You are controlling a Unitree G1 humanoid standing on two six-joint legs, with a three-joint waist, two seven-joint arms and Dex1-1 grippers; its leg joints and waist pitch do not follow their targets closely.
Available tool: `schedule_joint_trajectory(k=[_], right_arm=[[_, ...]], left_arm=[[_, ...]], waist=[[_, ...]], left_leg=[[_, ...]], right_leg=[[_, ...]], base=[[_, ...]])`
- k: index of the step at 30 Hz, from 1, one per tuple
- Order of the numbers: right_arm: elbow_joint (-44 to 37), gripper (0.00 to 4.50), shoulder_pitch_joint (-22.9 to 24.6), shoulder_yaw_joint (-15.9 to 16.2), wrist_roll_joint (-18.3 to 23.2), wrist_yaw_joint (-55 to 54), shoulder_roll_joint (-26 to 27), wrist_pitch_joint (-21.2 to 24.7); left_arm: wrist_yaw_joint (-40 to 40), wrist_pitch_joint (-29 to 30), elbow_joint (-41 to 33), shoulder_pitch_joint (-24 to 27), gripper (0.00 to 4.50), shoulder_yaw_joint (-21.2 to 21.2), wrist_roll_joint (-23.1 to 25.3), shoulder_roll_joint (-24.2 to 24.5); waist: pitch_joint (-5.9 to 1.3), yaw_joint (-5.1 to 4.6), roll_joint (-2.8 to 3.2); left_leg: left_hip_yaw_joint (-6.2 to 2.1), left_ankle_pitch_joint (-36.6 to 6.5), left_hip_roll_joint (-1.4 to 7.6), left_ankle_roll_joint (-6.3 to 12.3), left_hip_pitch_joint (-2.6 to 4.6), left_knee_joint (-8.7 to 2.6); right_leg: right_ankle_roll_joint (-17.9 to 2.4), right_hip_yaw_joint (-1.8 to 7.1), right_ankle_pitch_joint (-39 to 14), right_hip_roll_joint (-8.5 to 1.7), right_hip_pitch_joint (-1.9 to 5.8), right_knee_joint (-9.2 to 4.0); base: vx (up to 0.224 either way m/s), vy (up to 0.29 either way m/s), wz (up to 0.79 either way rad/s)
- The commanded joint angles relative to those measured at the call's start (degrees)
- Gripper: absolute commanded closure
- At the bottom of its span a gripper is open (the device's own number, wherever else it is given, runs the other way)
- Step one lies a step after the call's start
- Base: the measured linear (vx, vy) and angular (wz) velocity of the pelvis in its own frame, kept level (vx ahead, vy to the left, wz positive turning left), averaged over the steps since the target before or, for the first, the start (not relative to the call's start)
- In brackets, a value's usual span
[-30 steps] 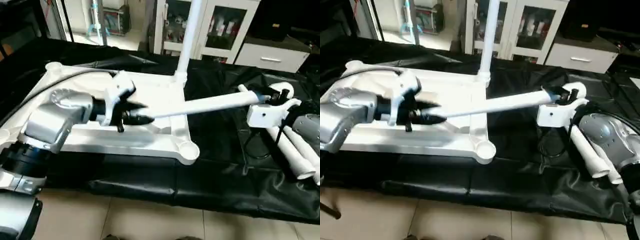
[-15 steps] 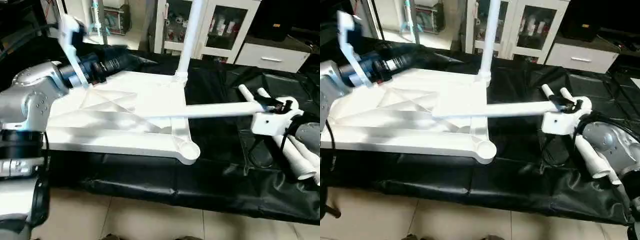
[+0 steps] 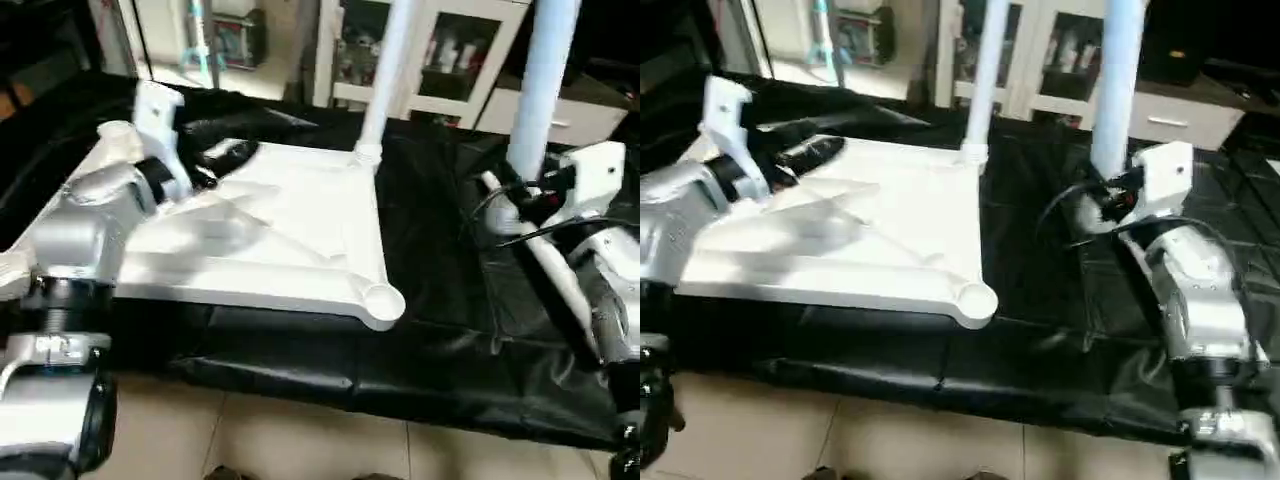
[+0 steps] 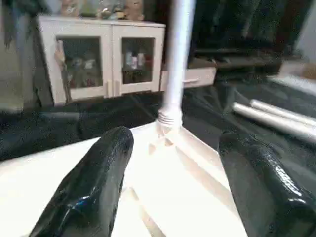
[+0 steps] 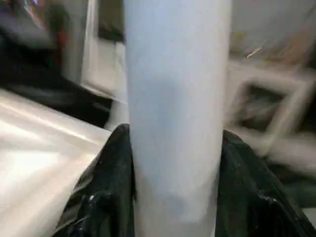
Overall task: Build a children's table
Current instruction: Pick table leg
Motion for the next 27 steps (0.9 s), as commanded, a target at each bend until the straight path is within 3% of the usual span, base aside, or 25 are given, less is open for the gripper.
schedule_joint_trajectory(k=[1, 2, 3, 4, 5, 6, 7, 9, 10, 11, 14, 15, 22, 27], right_arm=[[-3.5, 2.66, 0.1, 0.9, 5.2, 1.3, 0.3, 3.8], [-7.5, 2.66, 1.4, 1.9, 11.1, 4.2, 1.6, 9.5], [-9.7, 2.66, 2.1, 2.7, 14.9, 6.6, 2.4, 13.7], [-11.4, 2.66, 2.3, 2.7, 19.9, 9.9, 2.7, 21.5], [-11.6, 2.66, 2.3, 2.6, 20.4, 10.2, 2.7, 22.3], [-11.3, 2.66, 1.6, 1.7, 23.6, 11.3, 2.5, 26.5], [-11.3, 2.66, 1.6, 1.7, 23.6, 11.3, 2.5, 26.5], [-11.0, 2.66, 0.9, 0.6, 27.4, 13.2, 1.8, 29.5], [-11.3, 2.66, 1.1, 0.4, 28.2, 13.5, 1.5, 30.1], [-12.3, 2.66, 1.6, 1.2, 27.5, 14.9, 0.3, 29.8], [-14.2, 2.66, 2.8, 2.9, 24.5, 16.3, -1.5, 28.2], [-15.5, 2.66, 3.2, 2.9, 24.1, 15.7, -1.9, 28.9], [-17.2, 2.66, 3.1, 5.0, 21.3, 16.2, -2.6, 30.1], [-16.9, 2.66, 2.6, 7.1, 18.0, 16.8, -2.8, 28.2]], left_arm=[[-1.0, -0.1, -2.5, 0.2, 1.28, -3.8, 0.7, -1.5], [-2.0, -1.0, -5.5, 1.9, 1.28, -6.6, 1.2, -2.6], [-1.9, -1.9, -7.8, 3.2, 1.28, -8.9, 1.7, -4.0], [-1.6, -4.1, -9.9, 4.7, 1.28, -11.4, 3.5, -5.6], [-1.5, -4.4, -10.1, 4.9, 1.28, -11.7, 3.7, -5.8], [-0.7, -4.9, -10.8, 5.4, 1.28, -12.5, 4.3, -7.0], [-0.7, -4.9, -10.8, 5.4, 1.28, -12.5, 4.3, -7.0], [0.7, -5.3, -10.8, 5.3, 1.28, -12.0, 4.3, -8.3], [1.0, -5.4, -10.8, 5.2, 1.28, -11.9, 4.4, -8.5], [2.4, -5.4, -10.0, 4.5, 1.28, -10.9, 4.7, -9.0], [4.7, -5.5, -8.2, 2.6, 1.28, -8.9, 5.0, -9.7], [6.0, -5.0, -7.8, 1.4, 1.28, -7.6, 4.3, -10.2], [10.9, -5.5, -0.6, -6.3, 1.28, -6.6, 5.9, -12.8], [9.3, -4.7, 2.3, -11.1, 1.28, -10.4, 7.8, -16.4]], waist=[[-4.16, 0.23, 0.78], [-4.25, 0.24, 0.78], [-4.26, 0.76, 1.16], [-4.05, 0.71, 0.81], [-4.1, 0.82, 0.84], [-4.17, 0.98, 0.84], [-4.19, 1.19, 0.81], [-4.08, 1.2, 0.72], [-4.02, 1.21, 0.21], [-3.94, 1.15, -0.05], [-4.0, 1.4, 0.07], [-3.94, 1.38, -0.41], [-4.24, 1.53, -0.58], [-4.24, 1.81, -1.11]], left_leg=[[-0.32, -12.0, 0.93, 1.12, 1.2, -4.53], [-0.25, -12.0, 0.92, 0.81, 1.32, -4.55], [-0.4, -11.1, 0.98, 0.73, 1.13, -4.59], [-0.43, -11.3, 0.96, 0.88, 0.79, -4.75], [-0.46, -11.6, 0.97, 1.0, 0.85, -4.76], [-0.44, -11.4, 0.98, 0.7, 0.82, -4.73], [-0.41, -11.2, 0.93, 0.13, 0.83, -4.67], [-0.42, -11.8, 0.74, -0.95, 0.76, -4.73], [-0.45, -12.3, 0.71, -1.18, 0.69, -4.7], [-0.44, -12.3, 0.77, -1.37, 0.63, -4.74], [-0.5, -11.4, 0.71, -1.5, 0.67, -4.64], [-0.54, -10.6, 0.67, -1.52, 0.48, -4.68], [-0.51, -7.5, 0.47, -0.64, 0.36, -4.36], [-0.48, -5.2, 0.63, 0.23, 0.11, -4.23]], right_leg=[[-13.7, 0.86, -7.3, -1.82, 2.51, -3.44], [-13.7, 0.87, -7.5, -1.86, 2.43, -3.54], [-13.6, 1.04, -6.3, -2.02, 2.77, -3.29], [-13.5, 1.03, -6.1, -1.88, 2.95, -3.48], [-13.3, 1.03, -6.4, -1.86, 3.05, -3.57], [-12.9, 1.08, -7.4, -2.04, 2.9, -3.67], [-12.6, 1.1, -8.4, -2.18, 2.78, -3.76], [-11.5, 1.13, -11.0, -2.2, 2.66, -4.05], [-10.8, 1.12, -13.0, -2.26, 2.77, -4.19], [-10.0, 1.11, -14.5, -2.26, 2.65, -4.43], [-8.8, 1.12, -15.5, -2.33, 2.52, -4.5], [-8.1, 1.09, -15.8, -2.33, 2.52, -4.55], [-8.7, 1.03, -11.6, -2.24, 2.6, -4.13], [-10.6, 1.0, -7.4, -2.56, 2.95, -3.72]], base=[[0.0, 0.0, 0.0], [0.0, 0.0, 0.0], [0.0, 0.0, 0.0], [0.0, 0.0, 0.0], [0.0, 0.0, 0.0], [0.0, 0.0, 0.0], [0.0, 0.0, 0.0], [0.0, 0.0, 0.0], [0.0, 0.0, 0.0], [0.0, 0.0, 0.0], [0.0, 0.0, 0.0], [0.0, 0.0, 0.0], [0.0, 0.0, 0.0], [0.0, 0.0, 0.0]])
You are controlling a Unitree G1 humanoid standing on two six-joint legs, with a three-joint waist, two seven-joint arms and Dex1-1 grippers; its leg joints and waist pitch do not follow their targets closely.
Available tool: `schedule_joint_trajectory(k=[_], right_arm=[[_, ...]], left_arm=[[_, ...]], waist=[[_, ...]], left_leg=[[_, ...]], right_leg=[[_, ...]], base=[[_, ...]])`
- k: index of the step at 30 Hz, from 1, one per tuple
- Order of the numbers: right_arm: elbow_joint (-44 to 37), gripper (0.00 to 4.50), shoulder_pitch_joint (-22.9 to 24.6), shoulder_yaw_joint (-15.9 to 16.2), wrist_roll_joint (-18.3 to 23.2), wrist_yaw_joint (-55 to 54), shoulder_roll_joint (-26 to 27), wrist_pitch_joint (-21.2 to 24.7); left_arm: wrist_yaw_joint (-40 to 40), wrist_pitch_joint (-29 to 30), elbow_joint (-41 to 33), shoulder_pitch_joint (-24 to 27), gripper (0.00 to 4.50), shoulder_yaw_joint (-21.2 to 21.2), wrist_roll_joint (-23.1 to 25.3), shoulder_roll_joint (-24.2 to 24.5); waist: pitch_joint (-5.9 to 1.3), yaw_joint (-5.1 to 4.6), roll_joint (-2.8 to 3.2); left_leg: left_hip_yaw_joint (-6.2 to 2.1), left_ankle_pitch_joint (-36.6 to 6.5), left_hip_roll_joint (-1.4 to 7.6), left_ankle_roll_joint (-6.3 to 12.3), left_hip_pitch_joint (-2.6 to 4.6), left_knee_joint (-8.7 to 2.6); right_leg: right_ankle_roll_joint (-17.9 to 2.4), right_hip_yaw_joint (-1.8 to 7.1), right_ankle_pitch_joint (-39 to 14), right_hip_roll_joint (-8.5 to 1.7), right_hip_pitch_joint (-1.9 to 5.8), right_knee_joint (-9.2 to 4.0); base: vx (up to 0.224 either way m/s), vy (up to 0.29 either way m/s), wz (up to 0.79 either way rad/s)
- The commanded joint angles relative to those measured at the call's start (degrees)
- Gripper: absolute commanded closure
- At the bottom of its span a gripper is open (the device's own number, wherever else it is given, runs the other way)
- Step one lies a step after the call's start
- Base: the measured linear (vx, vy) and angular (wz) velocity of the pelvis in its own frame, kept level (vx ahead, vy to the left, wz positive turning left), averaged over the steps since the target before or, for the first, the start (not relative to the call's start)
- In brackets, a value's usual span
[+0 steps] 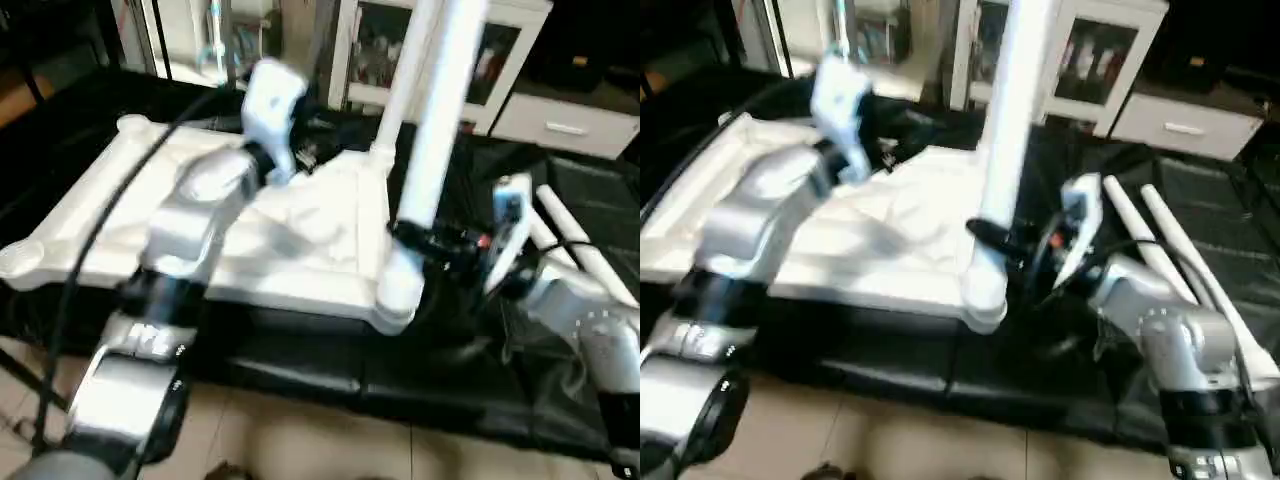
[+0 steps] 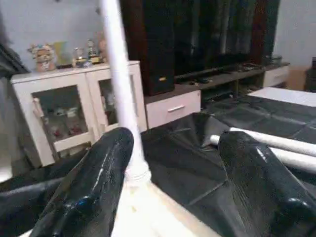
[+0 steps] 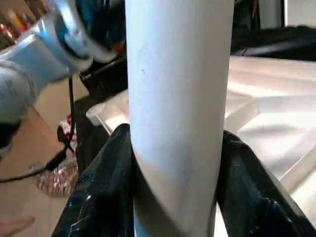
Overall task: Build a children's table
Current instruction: Pick table leg
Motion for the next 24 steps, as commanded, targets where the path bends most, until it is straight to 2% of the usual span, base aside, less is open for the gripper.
schedule_joint_trajectory(k=[1, 3, 5, 8, 9, 11, 16, 20, 24], right_arm=[[-1.2, 2.66, -1.0, 0.3, -2.1, 0.1, -0.8, -1.2], [-0.8, 2.66, -1.3, 0.9, -3.8, 0.2, -0.9, -1.8], [-0.3, 2.66, -1.6, 1.0, -4.6, 0.0, -0.8, -1.9], [0.3, 2.66, -1.9, 1.4, -5.8, 0.0, -0.6, -2.6], [0.3, 2.66, -2.0, 1.5, -6.0, 0.0, -0.5, -2.6], [0.3, 2.66, -1.9, 1.6, -6.6, -0.1, -0.1, -2.8], [0.6, 2.66, -1.8, 2.0, -8.4, 0.0, 0.3, -3.5], [1.1, 2.67, -1.8, 2.2, -8.8, 0.1, 0.6, -3.9], [1.1, 2.67, -2.3, 2.0, -9.4, -0.2, 1.4, -4.3]], left_arm=[[-2.0, 1.3, -0.2, -1.9, 1.28, -2.6, -0.2, -2.4], [-4.2, 2.4, -1.6, -3.1, 1.28, -3.8, -2.1, -4.4], [-5.6, 2.8, -2.1, -4.2, 1.28, -4.8, -2.9, -5.5], [-6.5, 3.0, -2.7, -5.0, 1.28, -6.2, -2.5, -6.7], [-6.8, 3.1, -2.8, -5.2, 1.28, -6.4, -2.4, -7.1], [-7.3, 3.2, -3.5, -5.7, 1.28, -7.0, -2.4, -8.4], [-7.7, 3.9, -5.1, -6.9, 1.28, -7.2, -3.4, -10.2], [-8.1, 3.7, -5.2, -6.8, 1.28, -8.2, -3.2, -10.7], [-5.1, 1.8, -2.1, -8.1, 1.28, -6.0, -1.0, -10.5]], waist=[[-4.29, 0.28, -0.67], [-4.3, 0.55, -0.59], [-4.21, 0.65, -0.82], [-4.03, 0.58, -0.91], [-4.03, 0.54, -0.67], [-3.98, 0.46, -0.61], [-4.11, 0.6, -0.59], [-4.04, 0.62, -0.65], [-4.04, 0.5, -0.39]], left_leg=[[-0.34, -5.2, 0.67, 0.22, 0.42, -4.22], [-0.25, -5.0, 0.74, 0.18, 0.61, -4.17], [-0.24, -5.5, 0.74, 0.27, 0.55, -4.18], [-0.33, -6.6, 0.67, 0.48, 0.39, -4.24], [-0.39, -7.2, 0.71, 0.34, 0.47, -4.28], [-0.4, -7.8, 0.77, 0.1, 0.56, -4.33], [-0.43, -6.7, 0.8, 0.54, 0.53, -4.25], [-0.44, -7.1, 0.78, 0.66, 0.55, -4.29], [-0.48, -7.8, 0.8, 0.42, 0.64, -4.36]], right_leg=[[-10.8, 1.06, -7.4, -2.49, 3.05, -3.48], [-11.6, 1.07, -7.4, -2.59, 2.91, -3.52], [-11.9, 1.09, -7.1, -2.58, 3.01, -3.5], [-11.3, 1.1, -9.0, -2.62, 3.15, -3.81], [-11.0, 1.09, -10.0, -2.63, 3.1, -3.9], [-10.9, 1.09, -10.8, -2.6, 3.02, -4.04], [-12.0, 1.09, -7.3, -2.53, 3.22, -3.7], [-11.9, 1.08, -8.1, -2.53, 3.21, -3.8], [-11.8, 1.05, -8.7, -2.48, 3.1, -3.93]], base=[[0.0, 0.0, 0.0], [0.0, 0.0, 0.0], [0.0, 0.0, 0.0], [0.0, 0.0, 0.0], [0.0, 0.0, 0.0], [0.0, 0.0, 0.0], [0.0, 0.0, 0.0], [0.0, 0.0, 0.0], [0.0, 0.0, 0.0]])
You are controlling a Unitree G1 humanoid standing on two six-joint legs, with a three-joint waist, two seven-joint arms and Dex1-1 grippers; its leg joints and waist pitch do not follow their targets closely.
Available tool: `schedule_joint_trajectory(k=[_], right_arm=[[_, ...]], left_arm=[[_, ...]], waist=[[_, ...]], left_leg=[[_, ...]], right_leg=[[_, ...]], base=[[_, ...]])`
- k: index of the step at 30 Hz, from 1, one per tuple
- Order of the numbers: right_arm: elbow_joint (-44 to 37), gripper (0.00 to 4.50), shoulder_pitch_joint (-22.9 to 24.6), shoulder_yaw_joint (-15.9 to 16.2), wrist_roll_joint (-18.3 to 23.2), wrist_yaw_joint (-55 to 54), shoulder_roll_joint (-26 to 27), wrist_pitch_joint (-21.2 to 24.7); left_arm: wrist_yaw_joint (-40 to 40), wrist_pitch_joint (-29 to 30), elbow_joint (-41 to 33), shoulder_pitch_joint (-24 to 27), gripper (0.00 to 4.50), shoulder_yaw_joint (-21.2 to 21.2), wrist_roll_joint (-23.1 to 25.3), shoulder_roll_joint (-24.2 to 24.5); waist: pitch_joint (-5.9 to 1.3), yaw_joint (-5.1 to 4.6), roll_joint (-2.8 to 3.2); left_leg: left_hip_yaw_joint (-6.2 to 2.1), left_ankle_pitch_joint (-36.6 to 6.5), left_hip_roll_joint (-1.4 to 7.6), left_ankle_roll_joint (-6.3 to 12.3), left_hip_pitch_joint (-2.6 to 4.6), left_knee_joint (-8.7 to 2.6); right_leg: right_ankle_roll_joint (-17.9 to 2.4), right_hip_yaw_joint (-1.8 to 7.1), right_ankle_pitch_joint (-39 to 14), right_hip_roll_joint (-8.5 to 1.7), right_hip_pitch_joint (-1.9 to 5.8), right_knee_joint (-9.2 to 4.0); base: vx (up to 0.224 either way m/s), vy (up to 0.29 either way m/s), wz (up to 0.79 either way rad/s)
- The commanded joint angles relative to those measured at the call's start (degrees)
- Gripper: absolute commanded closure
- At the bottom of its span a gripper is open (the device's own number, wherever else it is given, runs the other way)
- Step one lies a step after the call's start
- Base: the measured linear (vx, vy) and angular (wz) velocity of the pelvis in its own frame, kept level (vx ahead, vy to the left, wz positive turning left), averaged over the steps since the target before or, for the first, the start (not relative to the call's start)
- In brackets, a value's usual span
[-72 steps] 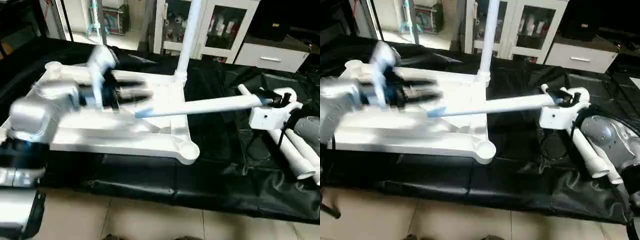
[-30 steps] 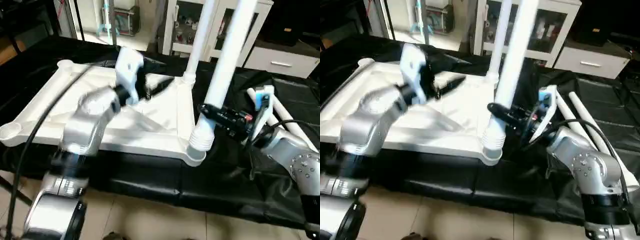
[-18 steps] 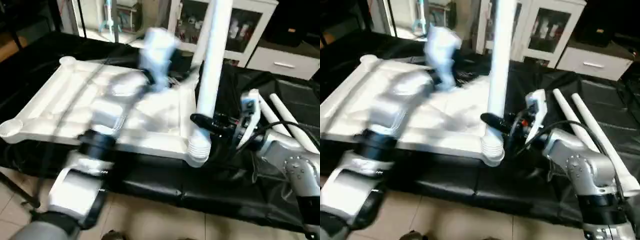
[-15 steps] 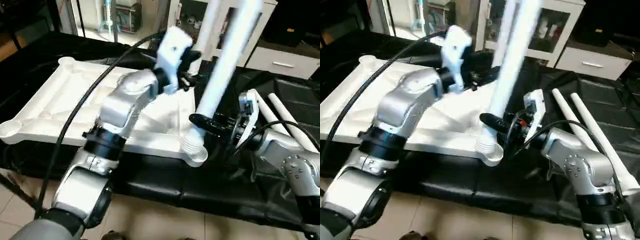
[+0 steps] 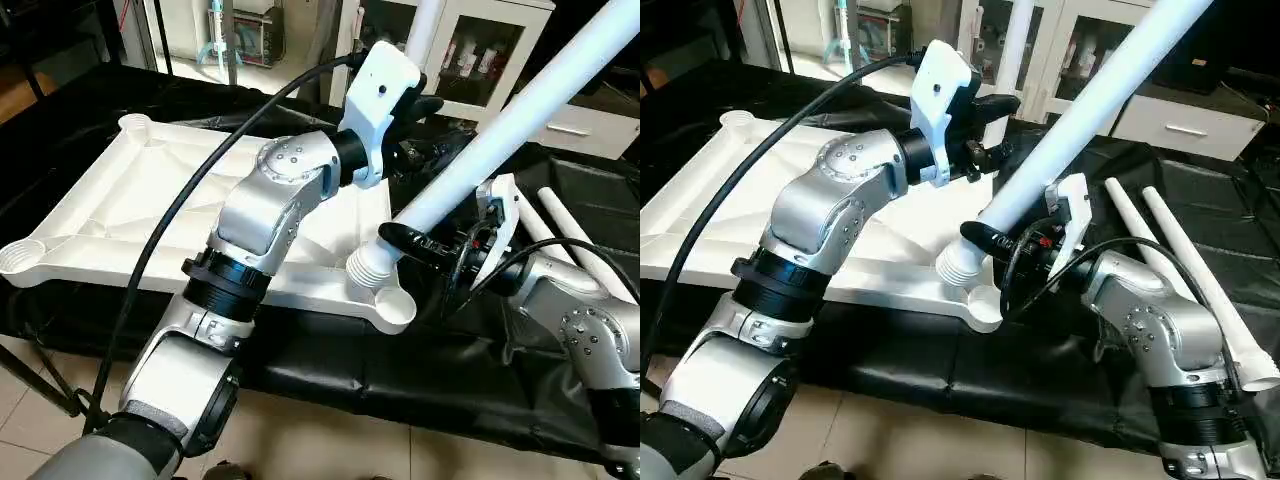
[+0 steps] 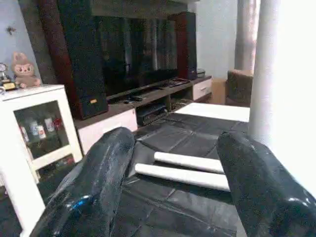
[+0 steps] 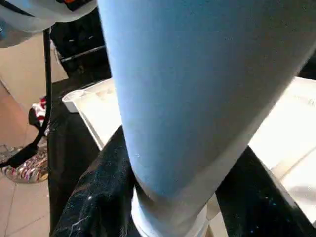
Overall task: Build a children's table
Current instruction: Pick table leg
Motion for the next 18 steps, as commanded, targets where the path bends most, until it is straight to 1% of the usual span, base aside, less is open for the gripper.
schedule_joint_trajectory(k=[1, 2, 4, 5, 6, 7, 9, 11, 12, 13, 14, 15, 16, 17, 18], right_arm=[[0.3, 2.67, -1.1, 0.1, -1.0, -0.4, 0.3, 0.6], [0.3, 2.67, -1.1, 0.1, -1.0, -0.4, 0.3, 0.6], [1.4, 2.67, -1.5, -1.4, -2.1, -1.7, 0.2, -0.7], [1.4, 2.67, -1.5, -1.4, -2.1, -1.7, 0.2, -0.7], [1.9, 2.67, -1.8, -1.9, -2.7, -2.4, 0.1, -1.3], [2.8, 2.67, -2.3, -2.8, -3.1, -3.6, 0.2, -1.6], [3.8, 2.67, -3.2, -4.0, -3.6, -4.8, -0.4, -1.4], [4.3, 2.67, -3.8, -4.8, -2.5, -4.2, -1.7, 0.8], [4.3, 2.67, -3.9, -5.1, -1.7, -3.3, -2.5, 2.1], [4.2, 2.67, -3.9, -5.4, 0.0, -1.0, -4.3, 5.0], [4.1, 2.67, -3.6, -5.4, 0.9, 1.4, -5.9, 6.7], [4.1, 2.67, -3.5, -5.4, 1.2, 2.2, -6.4, 7.1], [4.1, 2.67, -3.4, -5.4, 1.4, 3.0, -6.9, 7.6], [3.5, 2.67, -3.0, -4.4, 0.7, 5.7, -8.8, 7.3], [3.2, 2.67, -3.1, -4.1, 0.3, 6.0, -9.1, 7.1]], left_arm=[[0.9, -2.3, 0.6, -3.2, 1.28, 0.1, 1.2, -0.5], [0.9, -2.3, 0.6, -3.2, 1.28, 0.1, 1.2, -0.5], [1.2, -4.0, 1.9, -2.3, 1.28, 2.2, 2.5, 3.8], [1.2, -4.0, 1.9, -2.3, 1.28, 2.2, 2.5, 3.8], [0.8, -4.6, 2.1, -1.7, 1.28, 2.7, 2.8, 5.4], [0.1, -5.7, 2.2, -0.6, 1.28, 2.8, 3.7, 7.6], [-1.2, -6.6, 1.5, 1.9, 1.28, 2.9, 5.1, 11.2], [-3.4, -7.4, 0.3, 4.6, 1.28, 3.1, 5.5, 13.9], [-5.0, -7.8, -0.3, 5.9, 1.28, 2.9, 5.4, 15.3], [-8.3, -8.5, -1.8, 8.5, 1.28, 2.5, 5.0, 17.5], [-8.9, -7.5, -3.4, 10.1, 1.28, 3.1, 3.8, 18.1], [-8.9, -7.2, -3.8, 10.5, 1.28, 3.3, 3.4, 18.2], [-8.9, -6.8, -4.4, 11.0, 1.28, 3.6, 3.0, 18.2], [-6.0, -5.5, -5.9, 11.0, 1.28, 5.7, 1.3, 16.7], [-4.9, -4.7, -7.0, 10.6, 1.28, 6.8, -0.1, 15.5]], waist=[[-4.24, 0.11, -0.03], [-4.27, 0.09, -0.05], [-4.27, 0.13, 0.12], [-4.21, 0.04, 0.03], [-4.16, -0.06, 0.06], [-4.21, -0.28, 0.26], [-4.23, -0.57, 0.34], [-4.27, -0.55, 0.57], [-4.32, -0.54, 0.57], [-4.33, -0.51, 0.73], [-4.46, -0.39, 0.46], [-4.38, -0.31, 0.55], [-4.32, -0.31, 0.35], [-4.36, -0.1, 0.42], [-4.28, 0.16, 0.34]], left_leg=[[-0.48, -7.9, 0.78, 0.36, 0.67, -4.37], [-0.5, -7.8, 0.75, 0.4, 0.62, -4.33], [-0.59, -7.4, 0.74, 0.31, 0.61, -4.37], [-0.61, -7.4, 0.67, 0.21, 0.5, -4.43], [-0.54, -7.7, 0.58, -0.19, 0.57, -4.46], [-0.61, -8.1, 0.56, -0.59, 0.59, -4.53], [-0.63, -7.9, 0.6, -1.13, 0.66, -4.63], [-0.56, -7.6, 0.67, -1.4, 0.93, -4.59], [-0.48, -7.2, 0.7, -1.37, 0.96, -4.59], [-0.46, -6.8, 0.73, -1.22, 1.03, -4.64], [-0.49, -6.6, 0.95, -0.72, 1.16, -4.63], [-0.38, -6.4, 1.01, -0.52, 1.13, -4.62], [-0.18, -6.3, 0.98, -0.32, 1.17, -4.55], [-0.12, -6.4, 1.08, -0.23, 1.23, -4.5], [-0.08, -6.9, 1.12, -0.29, 1.28, -4.44]], right_leg=[[-11.7, 1.05, -8.6, -2.43, 3.15, -4.01], [-11.7, 1.07, -8.2, -2.42, 3.18, -3.97], [-11.8, 1.03, -7.1, -2.41, 3.21, -3.79], [-11.7, 0.99, -7.2, -2.35, 3.26, -3.81], [-11.3, 1.0, -8.1, -2.35, 3.23, -3.88], [-11.1, 0.99, -8.8, -2.38, 3.26, -3.88], [-10.8, 1.0, -8.8, -2.25, 3.17, -3.71], [-11.0, 1.0, -8.0, -2.17, 3.04, -3.63], [-11.4, 1.04, -6.8, -2.08, 3.08, -3.42], [-11.7, 1.02, -5.6, -2.03, 3.04, -3.29], [-12.6, 0.99, -4.4, -2.15, 3.25, -2.94], [-12.9, 1.05, -3.8, -2.16, 3.13, -3.0], [-13.1, 1.07, -3.4, -2.09, 2.91, -3.07], [-13.8, 1.06, -2.8, -2.19, 2.96, -2.87], [-14.2, 1.06, -3.3, -2.31, 2.92, -3.03]], base=[[0.0, 0.0, 0.0], [0.0, 0.0, 0.0], [0.0, 0.0, 0.0], [0.0, 0.0, 0.0], [0.0, 0.0, 0.0], [0.0, 0.0, 0.0], [0.0, 0.0, 0.0], [0.0, 0.0, 0.0], [0.0, 0.0, 0.0], [0.0, 0.0, 0.0], [0.0, 0.0, 0.0], [0.0, 0.0, 0.0], [0.0, 0.0, 0.0], [0.0, 0.0, 0.0], [0.0, 0.0, 0.0]])
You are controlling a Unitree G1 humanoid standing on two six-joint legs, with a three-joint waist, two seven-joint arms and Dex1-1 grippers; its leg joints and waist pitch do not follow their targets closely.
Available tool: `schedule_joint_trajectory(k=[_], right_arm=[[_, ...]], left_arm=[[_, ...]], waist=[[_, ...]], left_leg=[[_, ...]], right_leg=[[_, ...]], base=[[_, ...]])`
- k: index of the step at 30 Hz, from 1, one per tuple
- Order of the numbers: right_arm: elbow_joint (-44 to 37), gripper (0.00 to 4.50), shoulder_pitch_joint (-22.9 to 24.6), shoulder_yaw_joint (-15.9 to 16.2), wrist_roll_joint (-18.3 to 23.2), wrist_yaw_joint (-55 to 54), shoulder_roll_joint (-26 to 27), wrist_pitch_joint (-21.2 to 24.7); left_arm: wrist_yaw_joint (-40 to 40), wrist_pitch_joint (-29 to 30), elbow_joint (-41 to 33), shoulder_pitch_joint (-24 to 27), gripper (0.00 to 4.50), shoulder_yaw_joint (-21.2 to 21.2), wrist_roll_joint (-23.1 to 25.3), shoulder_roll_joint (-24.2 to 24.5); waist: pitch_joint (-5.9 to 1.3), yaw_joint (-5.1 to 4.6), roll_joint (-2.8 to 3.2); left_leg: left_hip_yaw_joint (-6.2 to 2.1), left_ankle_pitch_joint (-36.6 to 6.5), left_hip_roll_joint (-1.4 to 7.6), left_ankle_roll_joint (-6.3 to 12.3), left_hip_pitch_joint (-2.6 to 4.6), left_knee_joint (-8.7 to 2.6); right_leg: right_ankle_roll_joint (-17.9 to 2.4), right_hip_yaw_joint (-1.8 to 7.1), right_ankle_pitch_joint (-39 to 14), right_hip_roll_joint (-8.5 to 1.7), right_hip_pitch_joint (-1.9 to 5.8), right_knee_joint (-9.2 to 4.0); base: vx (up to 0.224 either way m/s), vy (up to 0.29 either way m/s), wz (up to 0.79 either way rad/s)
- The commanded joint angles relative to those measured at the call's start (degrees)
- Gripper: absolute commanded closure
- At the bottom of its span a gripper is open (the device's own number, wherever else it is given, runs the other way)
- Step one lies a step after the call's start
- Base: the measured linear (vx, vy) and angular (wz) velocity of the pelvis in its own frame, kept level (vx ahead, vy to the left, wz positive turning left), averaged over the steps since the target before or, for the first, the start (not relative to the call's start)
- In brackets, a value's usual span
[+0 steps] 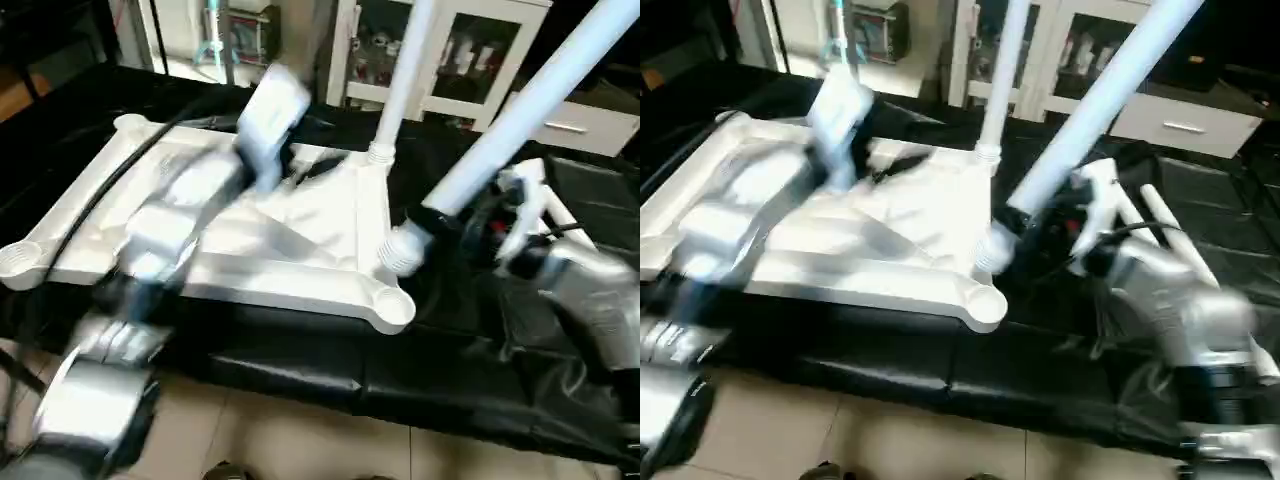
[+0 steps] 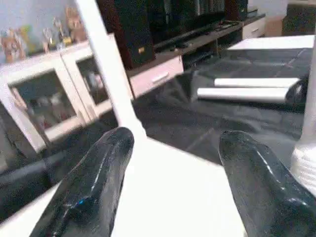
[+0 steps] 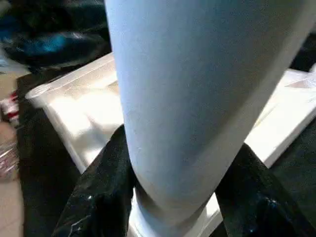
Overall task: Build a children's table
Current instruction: Pick table leg
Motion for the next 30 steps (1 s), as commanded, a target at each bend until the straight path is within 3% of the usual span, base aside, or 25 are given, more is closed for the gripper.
schedule_joint_trajectory(k=[1, 5, 10, 14, 21, 25, 26, 30], right_arm=[[-1.4, 2.67, -0.3, 0.5, -0.8, 1.5, -1.0, -0.2], [-0.1, 2.67, -2.5, 4.5, -7.9, -2.7, 0.5, -3.9], [2.3, 2.68, -5.0, 9.1, -14.9, -9.6, 3.3, -5.1], [3.6, 2.68, -6.1, 10.3, -17.9, -12.5, 4.8, -6.2], [1.7, 2.68, -7.1, 14.3, -22.1, -11.7, 5.9, -7.9], [0.6, 2.68, -7.2, 15.2, -22.9, -11.3, 6.2, -8.0], [0.4, 2.68, -7.2, 15.3, -23.2, -11.2, 6.3, -8.1], [0.1, 2.68, -7.2, 15.0, -23.6, -10.8, 6.4, -8.3]], left_arm=[[1.9, 2.6, -5.6, -2.7, 1.28, 2.7, -5.2, -3.3], [0.1, 9.9, -11.5, -6.4, 1.28, 5.8, -18.4, -9.4], [-4.6, 15.0, -15.0, -8.0, 1.28, 4.3, -26.9, -13.0], [-5.1, 17.3, -15.8, -8.7, 1.28, 3.4, -27.3, -14.0], [1.3, 15.6, -10.3, -10.5, 1.28, -0.5, -19.5, -15.1], [4.7, 14.2, -6.9, -12.0, 1.28, 0.0, -16.8, -15.7], [5.6, 13.9, -5.8, -12.5, 1.28, 0.5, -16.2, -15.8], [7.7, 12.9, -3.2, -13.6, 1.28, 2.0, -14.9, -15.1]], waist=[[-4.29, -0.03, 0.21], [-4.1, 0.08, -0.39], [-3.93, -0.41, -0.54], [-4.07, -1.11, -0.55], [-4.16, -1.27, -0.4], [-4.25, -1.15, -0.42], [-4.26, -1.12, -0.15], [-4.25, -1.15, -0.38]], left_leg=[[-0.18, -7.4, 1.14, -0.5, 1.15, -4.28], [-0.1, -8.2, 0.86, -1.96, 0.91, -4.25], [-0.16, -8.3, 0.6, -2.07, 0.57, -4.32], [-0.18, -7.6, 0.52, -1.74, 0.54, -4.25], [-0.19, -6.6, 0.7, -0.75, 0.71, -4.16], [-0.19, -6.1, 0.61, -0.69, 0.71, -4.14], [-0.22, -6.3, 0.66, -0.78, 0.8, -4.15], [-0.2, -6.7, 0.57, -0.68, 0.76, -4.12]], right_leg=[[-14.6, 1.11, -4.0, -2.58, 2.99, -2.91], [-14.0, 1.17, -8.9, -2.74, 2.87, -3.29], [-11.2, 1.28, -13.1, -2.49, 2.87, -3.85], [-10.1, 1.24, -11.7, -2.1, 2.93, -3.8], [-10.0, 1.32, -8.7, -2.04, 3.1, -3.66], [-10.5, 1.29, -7.3, -2.02, 3.22, -3.52], [-10.7, 1.32, -7.3, -2.06, 3.19, -3.46], [-10.9, 1.29, -7.3, -2.02, 3.24, -3.54]], base=[[0.0, 0.0, 0.0], [0.0, 0.0, 0.0], [0.0, 0.0, 0.0], [0.0, 0.0, 0.0], [0.0, 0.0, 0.0], [0.0, 0.0, 0.0], [0.0, 0.0, 0.0], [0.0, 0.0, 0.0]])
